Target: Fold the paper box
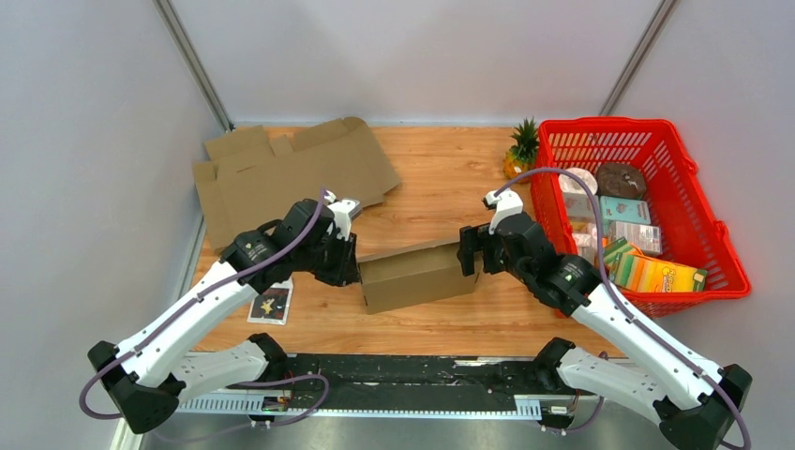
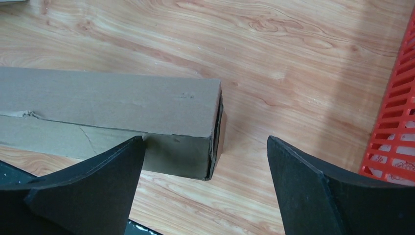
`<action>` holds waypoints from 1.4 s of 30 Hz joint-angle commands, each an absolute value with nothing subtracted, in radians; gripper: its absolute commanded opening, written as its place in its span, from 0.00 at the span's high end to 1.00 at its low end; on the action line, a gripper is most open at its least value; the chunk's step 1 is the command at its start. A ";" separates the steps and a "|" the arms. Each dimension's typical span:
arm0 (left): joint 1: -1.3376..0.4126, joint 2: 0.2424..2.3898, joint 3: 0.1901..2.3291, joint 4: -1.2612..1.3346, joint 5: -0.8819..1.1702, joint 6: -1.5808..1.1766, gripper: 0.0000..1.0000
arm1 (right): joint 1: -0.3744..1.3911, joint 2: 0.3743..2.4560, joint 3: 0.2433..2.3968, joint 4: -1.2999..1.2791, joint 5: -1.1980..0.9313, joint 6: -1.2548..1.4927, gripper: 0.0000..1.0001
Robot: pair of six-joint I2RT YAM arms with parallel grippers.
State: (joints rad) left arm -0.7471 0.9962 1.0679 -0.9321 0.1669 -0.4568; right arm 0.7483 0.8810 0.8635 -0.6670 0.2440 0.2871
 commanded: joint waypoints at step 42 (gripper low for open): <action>-0.532 0.917 1.029 -0.781 0.433 -0.712 1.00 | 0.799 0.908 0.804 -0.541 0.255 0.313 0.06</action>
